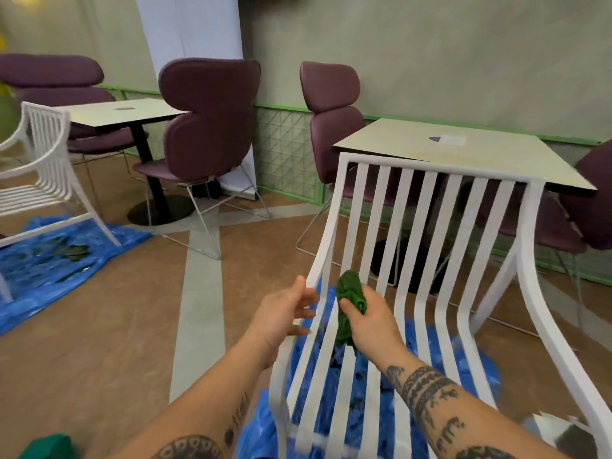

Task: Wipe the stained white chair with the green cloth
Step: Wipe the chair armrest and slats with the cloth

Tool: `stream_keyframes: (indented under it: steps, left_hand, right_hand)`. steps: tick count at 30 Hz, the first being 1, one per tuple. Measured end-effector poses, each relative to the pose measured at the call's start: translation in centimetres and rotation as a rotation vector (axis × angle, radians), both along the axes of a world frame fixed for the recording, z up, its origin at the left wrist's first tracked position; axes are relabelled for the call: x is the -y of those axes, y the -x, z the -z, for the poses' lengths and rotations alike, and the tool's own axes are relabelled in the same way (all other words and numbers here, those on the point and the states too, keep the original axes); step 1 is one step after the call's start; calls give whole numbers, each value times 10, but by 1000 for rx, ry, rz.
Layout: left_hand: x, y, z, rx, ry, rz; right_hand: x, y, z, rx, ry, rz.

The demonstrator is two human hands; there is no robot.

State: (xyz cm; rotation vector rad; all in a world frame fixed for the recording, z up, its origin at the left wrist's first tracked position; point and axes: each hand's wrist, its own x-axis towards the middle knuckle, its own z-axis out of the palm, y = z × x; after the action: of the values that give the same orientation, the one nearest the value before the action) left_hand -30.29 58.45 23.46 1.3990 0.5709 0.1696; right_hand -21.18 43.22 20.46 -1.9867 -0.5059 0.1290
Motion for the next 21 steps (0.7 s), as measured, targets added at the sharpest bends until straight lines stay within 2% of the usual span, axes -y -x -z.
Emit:
stream_keyframes:
  steps: [2, 4, 6, 8, 10, 12, 15, 21]
  left_hand:
    - [-30, 0, 18, -19, -148, -254]
    - [-54, 6, 38, -125, -126, -352]
    - [-59, 13, 52, -295, -79, -223]
    - [-58, 15, 63, -383, 100, -95]
    - [-55, 12, 71, -317, 373, -89]
    - [-57, 6, 80, -262, 529, -103]
    - [-60, -1, 85, -294, 476, -92]
    - [-65, 2, 79, -321, 450, 15]
  right_hand:
    - [-19, -4, 3, 16, 117, -38]
    - [-39, -2, 6, 61, 180, -113]
    - [-56, 6, 13, 180, 276, -272]
    - [-66, 17, 25, 306, 387, -444]
    - [-64, 22, 37, 377, 406, -486]
    - [-61, 20, 42, 385, 377, -496]
    - [-66, 7, 43, 367, 358, -484]
    - [-90, -48, 36, 263, 391, -329]
